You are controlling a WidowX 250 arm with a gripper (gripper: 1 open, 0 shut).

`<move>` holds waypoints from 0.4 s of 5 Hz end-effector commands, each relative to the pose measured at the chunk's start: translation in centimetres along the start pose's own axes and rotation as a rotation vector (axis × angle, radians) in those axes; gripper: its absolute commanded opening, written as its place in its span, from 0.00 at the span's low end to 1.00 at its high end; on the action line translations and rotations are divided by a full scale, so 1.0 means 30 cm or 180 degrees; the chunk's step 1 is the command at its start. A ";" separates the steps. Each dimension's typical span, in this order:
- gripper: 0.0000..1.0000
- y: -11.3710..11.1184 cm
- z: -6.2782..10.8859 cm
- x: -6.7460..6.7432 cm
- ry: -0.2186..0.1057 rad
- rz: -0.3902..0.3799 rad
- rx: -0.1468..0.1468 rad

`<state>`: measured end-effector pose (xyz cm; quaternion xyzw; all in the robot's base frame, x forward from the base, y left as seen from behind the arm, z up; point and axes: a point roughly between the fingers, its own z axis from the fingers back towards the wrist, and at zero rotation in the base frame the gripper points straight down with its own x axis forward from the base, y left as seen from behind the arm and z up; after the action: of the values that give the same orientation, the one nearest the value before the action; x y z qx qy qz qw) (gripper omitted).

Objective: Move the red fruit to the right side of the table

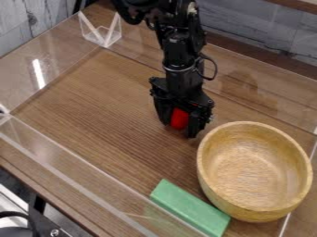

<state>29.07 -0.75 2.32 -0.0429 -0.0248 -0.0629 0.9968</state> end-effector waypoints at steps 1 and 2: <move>1.00 -0.022 0.009 0.023 -0.0069 -0.0020 0.0000; 1.00 -0.030 0.007 0.026 -0.0074 -0.0017 -0.0010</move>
<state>29.30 -1.15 2.27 -0.0445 -0.0274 -0.0589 0.9969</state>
